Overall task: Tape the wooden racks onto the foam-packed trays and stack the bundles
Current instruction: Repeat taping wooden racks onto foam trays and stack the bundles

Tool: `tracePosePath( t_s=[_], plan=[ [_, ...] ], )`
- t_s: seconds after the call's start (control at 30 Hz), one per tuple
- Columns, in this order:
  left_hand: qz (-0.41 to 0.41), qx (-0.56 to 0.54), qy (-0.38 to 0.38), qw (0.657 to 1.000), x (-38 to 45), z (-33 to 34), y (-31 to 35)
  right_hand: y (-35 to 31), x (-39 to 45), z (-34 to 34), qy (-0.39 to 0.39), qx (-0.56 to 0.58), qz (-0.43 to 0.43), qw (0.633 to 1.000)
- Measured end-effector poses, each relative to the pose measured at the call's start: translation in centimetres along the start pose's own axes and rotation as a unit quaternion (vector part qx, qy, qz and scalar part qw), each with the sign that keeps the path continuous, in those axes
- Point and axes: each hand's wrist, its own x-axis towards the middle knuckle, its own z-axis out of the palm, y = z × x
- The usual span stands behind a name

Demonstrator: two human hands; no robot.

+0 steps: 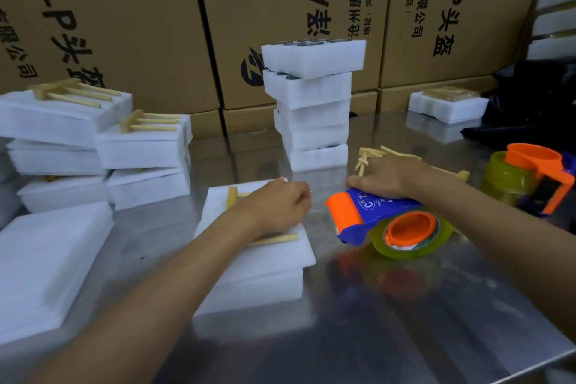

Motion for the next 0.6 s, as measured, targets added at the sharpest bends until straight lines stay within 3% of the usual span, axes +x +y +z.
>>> tracePosePath(
  t_s=[0.4,0.5,0.6],
  plan=[
    [0.024,-0.064,0.032,0.997,0.0,0.7,-0.6,-4.8,-1.2,0.7,0.072,-0.104,0.079,0.989],
    [0.03,-0.249,0.03,0.967,-0.4,0.2,-0.6,-5.1,-1.5,0.6,0.087,-0.109,0.109,0.984],
    [0.03,-0.296,0.023,0.954,-0.5,-0.2,-0.7,-4.7,-1.9,0.6,0.125,-0.1,0.137,0.977]
  ],
)
